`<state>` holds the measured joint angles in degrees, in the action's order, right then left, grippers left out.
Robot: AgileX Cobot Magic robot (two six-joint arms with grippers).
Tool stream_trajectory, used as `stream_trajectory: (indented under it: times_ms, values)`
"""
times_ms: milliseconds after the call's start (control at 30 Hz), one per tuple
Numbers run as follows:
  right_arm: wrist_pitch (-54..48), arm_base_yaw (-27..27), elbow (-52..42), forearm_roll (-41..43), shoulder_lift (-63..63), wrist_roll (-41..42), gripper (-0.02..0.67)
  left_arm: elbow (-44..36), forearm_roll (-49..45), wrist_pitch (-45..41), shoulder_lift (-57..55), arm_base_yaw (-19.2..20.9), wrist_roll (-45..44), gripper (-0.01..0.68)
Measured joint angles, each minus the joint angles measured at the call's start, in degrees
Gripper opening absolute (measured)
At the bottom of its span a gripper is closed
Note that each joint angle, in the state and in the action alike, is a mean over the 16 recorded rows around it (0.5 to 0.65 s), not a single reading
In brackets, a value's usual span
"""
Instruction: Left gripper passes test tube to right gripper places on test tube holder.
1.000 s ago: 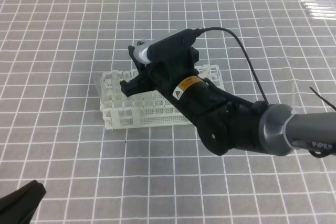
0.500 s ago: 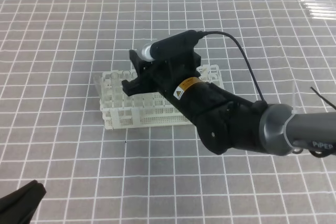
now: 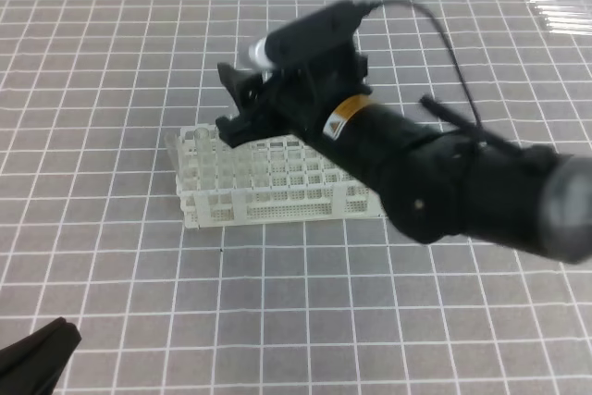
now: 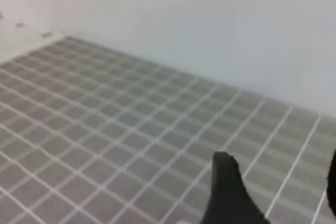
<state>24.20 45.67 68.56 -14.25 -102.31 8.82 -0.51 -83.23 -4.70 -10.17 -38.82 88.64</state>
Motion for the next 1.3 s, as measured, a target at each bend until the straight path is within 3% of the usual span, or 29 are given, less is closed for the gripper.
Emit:
stream_trajectory:
  times_ms: [300, 633, 1300]
  values:
    - [-5.4, 0.0, 0.0, 0.4, 5.0, 3.3, 0.28, -0.1, 0.0, -0.1, 0.0, 0.0, 0.0, -0.001]
    - [-5.9, 0.0, 1.8, 1.3, 1.2, 3.6, 0.23, -0.1, 0.0, -0.1, 0.0, 0.0, 0.0, -0.001]
    - [-23.0, -2.8, 18.8, -3.2, -9.7, 3.7, 0.44, 0.0, 0.0, 0.0, 0.0, 0.0, 0.0, -0.001]
